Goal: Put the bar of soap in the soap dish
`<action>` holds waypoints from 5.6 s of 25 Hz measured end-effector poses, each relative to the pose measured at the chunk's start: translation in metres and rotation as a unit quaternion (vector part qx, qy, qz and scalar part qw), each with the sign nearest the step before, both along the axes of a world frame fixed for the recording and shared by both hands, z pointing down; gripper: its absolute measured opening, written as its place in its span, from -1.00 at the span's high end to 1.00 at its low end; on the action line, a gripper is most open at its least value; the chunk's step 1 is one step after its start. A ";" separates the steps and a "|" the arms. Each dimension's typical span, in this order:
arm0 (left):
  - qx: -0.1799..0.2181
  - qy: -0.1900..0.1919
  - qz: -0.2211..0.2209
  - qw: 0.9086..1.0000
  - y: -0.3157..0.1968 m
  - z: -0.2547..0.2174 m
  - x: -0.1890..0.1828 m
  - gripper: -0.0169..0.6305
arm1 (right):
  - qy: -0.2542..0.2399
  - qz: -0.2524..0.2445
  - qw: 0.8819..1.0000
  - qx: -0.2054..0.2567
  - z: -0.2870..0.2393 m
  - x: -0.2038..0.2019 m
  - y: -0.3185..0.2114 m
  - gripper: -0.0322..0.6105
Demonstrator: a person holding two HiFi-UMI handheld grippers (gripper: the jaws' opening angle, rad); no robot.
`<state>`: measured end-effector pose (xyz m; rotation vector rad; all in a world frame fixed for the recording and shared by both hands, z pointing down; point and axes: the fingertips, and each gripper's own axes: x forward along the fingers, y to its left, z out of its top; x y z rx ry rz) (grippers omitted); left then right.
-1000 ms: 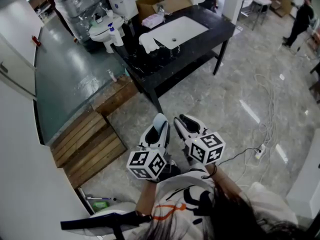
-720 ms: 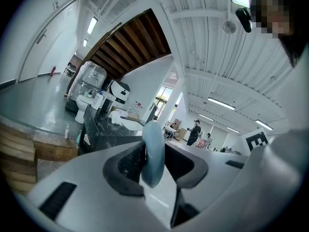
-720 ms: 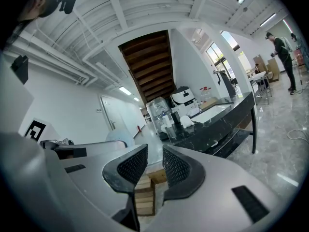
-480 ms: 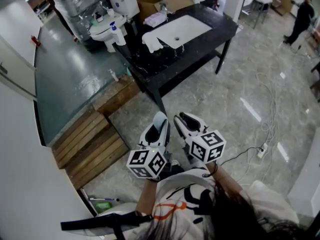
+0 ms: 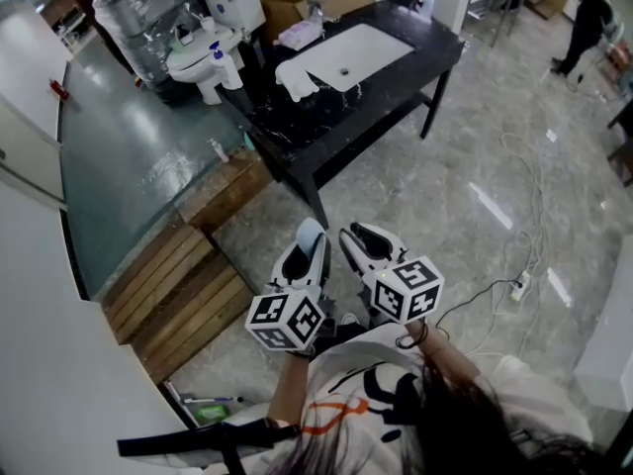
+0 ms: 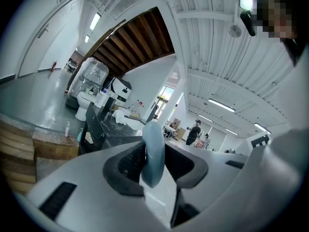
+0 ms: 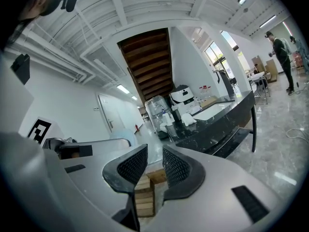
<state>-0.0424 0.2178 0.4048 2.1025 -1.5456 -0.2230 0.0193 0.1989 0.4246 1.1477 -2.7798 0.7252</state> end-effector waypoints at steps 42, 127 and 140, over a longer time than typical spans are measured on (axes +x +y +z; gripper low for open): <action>-0.022 0.001 -0.061 0.998 -0.184 0.006 0.039 0.59 | -0.002 -0.039 0.999 -0.014 0.004 0.050 -0.211 0.58; -0.043 0.041 0.013 0.998 -0.390 0.027 -0.116 0.59 | 0.024 -0.009 0.998 -0.055 0.029 -0.123 -0.392 0.58; -0.050 0.052 -0.034 0.997 -0.439 0.031 -0.122 0.59 | 0.042 -0.053 0.996 -0.064 0.032 -0.124 -0.444 0.58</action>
